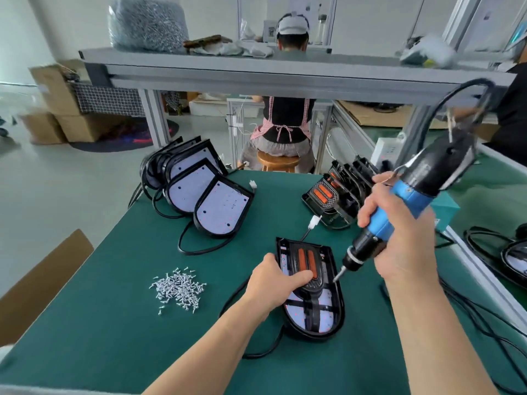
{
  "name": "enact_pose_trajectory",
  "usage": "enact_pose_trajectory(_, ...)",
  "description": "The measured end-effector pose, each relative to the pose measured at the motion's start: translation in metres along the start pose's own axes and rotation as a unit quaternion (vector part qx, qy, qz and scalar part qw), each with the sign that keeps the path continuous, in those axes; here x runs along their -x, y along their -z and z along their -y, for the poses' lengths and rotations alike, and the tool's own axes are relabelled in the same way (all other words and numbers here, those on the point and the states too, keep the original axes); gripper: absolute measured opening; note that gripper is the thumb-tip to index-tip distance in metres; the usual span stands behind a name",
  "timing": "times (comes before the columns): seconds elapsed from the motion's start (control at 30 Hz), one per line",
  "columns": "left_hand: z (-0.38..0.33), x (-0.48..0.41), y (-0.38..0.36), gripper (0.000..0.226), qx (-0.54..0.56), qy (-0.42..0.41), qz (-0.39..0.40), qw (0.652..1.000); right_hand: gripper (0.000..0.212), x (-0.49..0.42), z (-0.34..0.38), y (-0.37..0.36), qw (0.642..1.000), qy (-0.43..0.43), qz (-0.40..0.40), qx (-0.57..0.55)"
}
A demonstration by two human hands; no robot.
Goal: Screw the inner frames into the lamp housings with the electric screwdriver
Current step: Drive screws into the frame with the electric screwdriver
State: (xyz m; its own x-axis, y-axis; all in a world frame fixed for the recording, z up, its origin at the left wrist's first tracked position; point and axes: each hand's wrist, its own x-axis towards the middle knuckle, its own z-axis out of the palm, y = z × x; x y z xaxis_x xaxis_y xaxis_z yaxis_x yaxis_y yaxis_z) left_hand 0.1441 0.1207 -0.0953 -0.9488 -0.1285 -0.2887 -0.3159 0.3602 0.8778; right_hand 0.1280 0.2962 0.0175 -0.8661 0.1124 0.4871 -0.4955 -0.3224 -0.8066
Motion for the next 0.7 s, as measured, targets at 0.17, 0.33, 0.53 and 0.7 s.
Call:
enact_pose_trajectory(0.17, 0.013, 0.012, 0.042, 0.062, -0.163, -0.050, -0.104, 0.980, 0.008, 0.012, 0.004, 0.006, 0.994, 0.008, -0.096, -0.048)
enact_pose_trajectory(0.33, 0.036, 0.013, 0.129, 0.011, -0.326, -0.022, -0.150, 0.933, 0.015, 0.028, -0.001, 0.003, 0.989, -0.004, -0.142, -0.050)
enact_pose_trajectory(0.53, 0.039, 0.009, 0.147, 0.019, -0.369, 0.003, -0.064, 0.927, 0.020, 0.033, 0.000, -0.009, 0.988, -0.020, -0.142, -0.062)
enact_pose_trajectory(0.7, 0.041, 0.005, 0.143, 0.025, -0.401, -0.004, -0.068, 0.913, 0.020, 0.034, 0.001, -0.012, 0.988, -0.017, -0.143, -0.050)
